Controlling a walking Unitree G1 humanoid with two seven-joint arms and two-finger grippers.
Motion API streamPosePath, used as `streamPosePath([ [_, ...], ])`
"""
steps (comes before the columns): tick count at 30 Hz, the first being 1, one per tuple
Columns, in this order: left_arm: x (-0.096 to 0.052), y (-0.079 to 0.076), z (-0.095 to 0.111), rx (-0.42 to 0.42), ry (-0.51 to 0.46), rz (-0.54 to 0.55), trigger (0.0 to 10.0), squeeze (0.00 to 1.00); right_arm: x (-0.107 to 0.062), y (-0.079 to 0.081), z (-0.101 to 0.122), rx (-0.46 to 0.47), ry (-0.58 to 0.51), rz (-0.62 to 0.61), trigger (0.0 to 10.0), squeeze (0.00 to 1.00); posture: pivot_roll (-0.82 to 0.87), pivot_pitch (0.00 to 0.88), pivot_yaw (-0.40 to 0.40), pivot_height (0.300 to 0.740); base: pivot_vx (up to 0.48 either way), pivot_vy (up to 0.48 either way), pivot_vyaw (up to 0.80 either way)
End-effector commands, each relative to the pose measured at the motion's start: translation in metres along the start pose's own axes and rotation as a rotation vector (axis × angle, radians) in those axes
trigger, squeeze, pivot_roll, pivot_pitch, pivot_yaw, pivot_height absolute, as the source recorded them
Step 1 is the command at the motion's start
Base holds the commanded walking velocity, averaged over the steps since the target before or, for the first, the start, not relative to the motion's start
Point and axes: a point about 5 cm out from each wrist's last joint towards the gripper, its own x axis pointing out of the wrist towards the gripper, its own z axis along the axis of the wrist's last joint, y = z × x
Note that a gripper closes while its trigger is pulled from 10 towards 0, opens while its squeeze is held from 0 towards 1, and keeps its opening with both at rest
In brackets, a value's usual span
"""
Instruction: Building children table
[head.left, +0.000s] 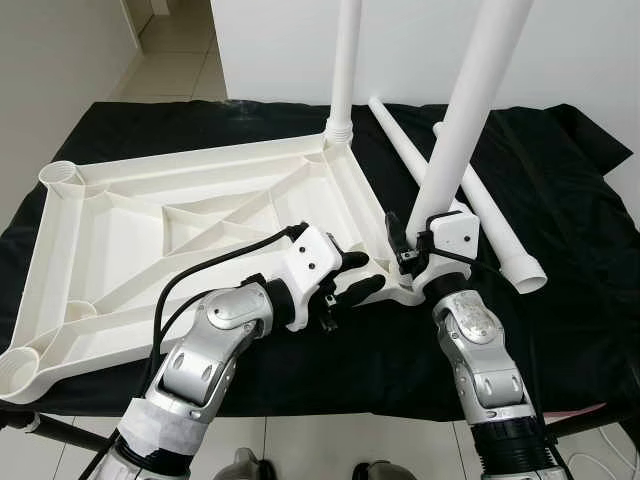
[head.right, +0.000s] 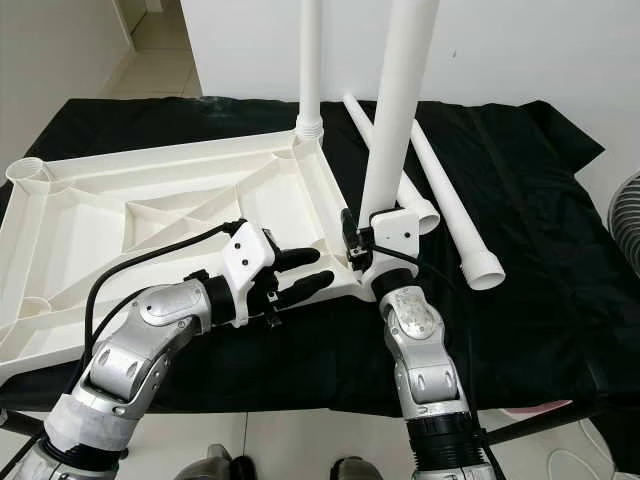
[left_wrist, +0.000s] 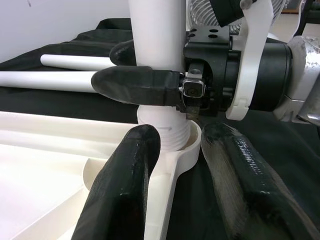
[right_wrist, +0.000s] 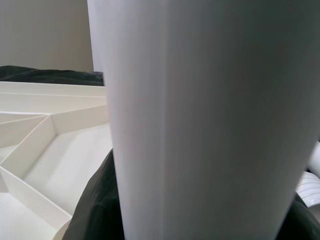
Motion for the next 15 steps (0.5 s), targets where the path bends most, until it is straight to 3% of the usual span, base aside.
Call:
streamPosePath([
  [1,0.001,0.0,0.001,0.0,0.0,-0.006,10.0,0.0,-0.007,-0.003,-0.012,0.008,0.073,-0.008,10.0,0.0,-0.1,0.069,0.024,0.74,0.0,0.0,0.0],
  [15,0.002,0.0,0.001,0.001,-0.004,-0.008,10.0,0.0,-0.022,-0.009,-0.021,0.0,0.121,-0.023,10.0,0.0,-0.12,0.062,0.034,0.74,0.0,0.0,0.0],
])
